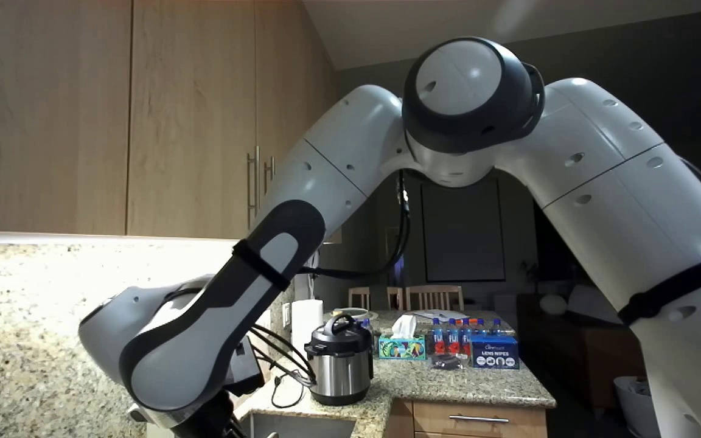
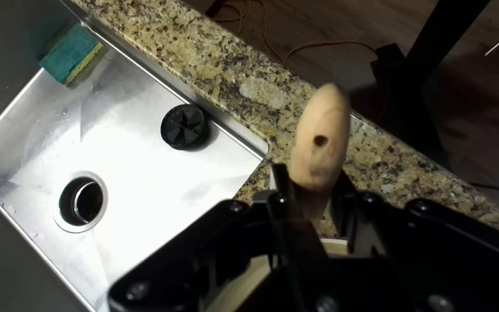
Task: Pick up the cooking stick and stir in the pot
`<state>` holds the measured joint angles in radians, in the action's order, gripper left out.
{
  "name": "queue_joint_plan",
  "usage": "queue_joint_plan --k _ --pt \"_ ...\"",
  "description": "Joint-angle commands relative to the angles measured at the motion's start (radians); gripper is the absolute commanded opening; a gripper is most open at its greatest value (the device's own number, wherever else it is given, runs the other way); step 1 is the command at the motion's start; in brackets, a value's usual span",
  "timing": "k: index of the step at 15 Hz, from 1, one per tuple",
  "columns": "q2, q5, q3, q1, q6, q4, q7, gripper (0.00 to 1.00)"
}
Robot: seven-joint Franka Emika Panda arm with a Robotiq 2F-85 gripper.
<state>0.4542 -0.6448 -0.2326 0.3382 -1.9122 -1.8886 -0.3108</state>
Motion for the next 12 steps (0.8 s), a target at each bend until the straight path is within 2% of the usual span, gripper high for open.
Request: queue_joint_plan --k 1,12 --pt "-0.034 0.001 -0.01 -0.006 0.013 -0.03 -0.017 0.09" --pt "0.001 0.028 -0.035 0.022 -0.013 -0.009 0.029 0.09"
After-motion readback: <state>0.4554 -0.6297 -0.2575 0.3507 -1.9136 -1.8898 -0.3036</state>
